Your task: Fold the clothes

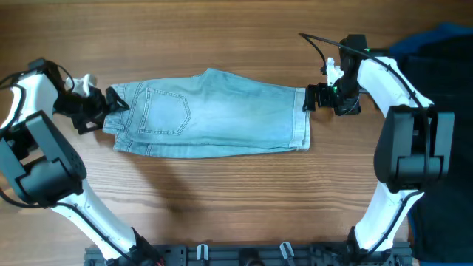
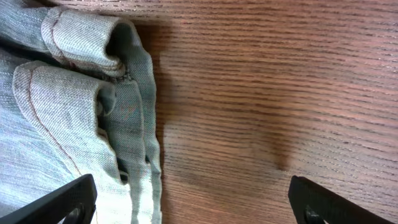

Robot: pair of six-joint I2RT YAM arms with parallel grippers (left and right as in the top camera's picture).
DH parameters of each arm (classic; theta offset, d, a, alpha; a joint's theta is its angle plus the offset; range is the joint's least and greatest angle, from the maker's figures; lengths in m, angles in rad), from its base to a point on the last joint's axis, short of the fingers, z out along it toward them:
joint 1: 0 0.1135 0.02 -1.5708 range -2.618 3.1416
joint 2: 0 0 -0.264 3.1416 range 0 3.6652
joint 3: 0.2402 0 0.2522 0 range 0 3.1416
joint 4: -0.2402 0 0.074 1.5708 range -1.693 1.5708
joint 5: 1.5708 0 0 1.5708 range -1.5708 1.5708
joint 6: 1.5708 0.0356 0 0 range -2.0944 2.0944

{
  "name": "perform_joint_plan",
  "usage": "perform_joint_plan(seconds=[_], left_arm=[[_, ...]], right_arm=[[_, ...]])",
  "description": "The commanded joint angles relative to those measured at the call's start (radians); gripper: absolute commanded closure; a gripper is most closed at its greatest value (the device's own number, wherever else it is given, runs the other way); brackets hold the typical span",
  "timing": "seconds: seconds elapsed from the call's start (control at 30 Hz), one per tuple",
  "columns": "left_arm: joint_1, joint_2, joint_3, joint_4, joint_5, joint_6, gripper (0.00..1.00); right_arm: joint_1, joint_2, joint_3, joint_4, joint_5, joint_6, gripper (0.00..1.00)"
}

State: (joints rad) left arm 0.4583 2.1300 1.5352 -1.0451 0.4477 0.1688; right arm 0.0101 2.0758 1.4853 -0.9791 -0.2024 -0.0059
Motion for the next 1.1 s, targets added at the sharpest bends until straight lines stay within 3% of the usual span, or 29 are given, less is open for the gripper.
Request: perform_joint_plan(seconds=[0.0, 0.2, 0.37, 0.4, 0.47, 0.5, 0.57, 0.83, 1.07], left_arm=[[-0.003, -0.001, -0.063, 0.035, 0.069, 0.044, 0.00], [-0.003, 0.025, -0.157, 0.079, 0.136, 0.044, 0.01], [-0.033, 0.029, -0.192, 0.088, 0.165, 0.044, 0.24], [-0.042, 0.029, -0.192, 0.089, 0.165, 0.032, 0.30], [-0.067, 0.029, -0.192, 0.094, 0.165, 0.026, 0.63], [-0.075, 0.029, -0.192, 0.097, 0.165, 0.026, 0.69], [-0.087, 0.029, -0.192, 0.105, 0.161, 0.026, 0.96], [-0.050, 0.028, -0.162, 0.100, 0.073, -0.041, 0.96], [-0.017, 0.023, 0.066, -0.068, -0.061, -0.067, 0.96]], right_arm=[[-0.004, 0.013, -0.006, 0.003, -0.018, -0.020, 0.00], [-0.004, 0.013, -0.006, 0.006, -0.023, -0.020, 0.00], [-0.004, 0.013, -0.006, 0.014, -0.048, -0.019, 0.00], [-0.004, 0.013, -0.006, 0.014, -0.048, -0.019, 0.00], [-0.004, 0.013, -0.006, 0.017, -0.047, -0.018, 0.00], [-0.004, 0.013, -0.006, 0.016, -0.048, -0.018, 0.00], [-0.004, 0.013, -0.006, 0.010, -0.047, -0.018, 0.00], [-0.004, 0.013, -0.006, 0.000, -0.047, -0.018, 0.00], [-0.004, 0.013, -0.006, -0.001, -0.047, -0.018, 0.00]])
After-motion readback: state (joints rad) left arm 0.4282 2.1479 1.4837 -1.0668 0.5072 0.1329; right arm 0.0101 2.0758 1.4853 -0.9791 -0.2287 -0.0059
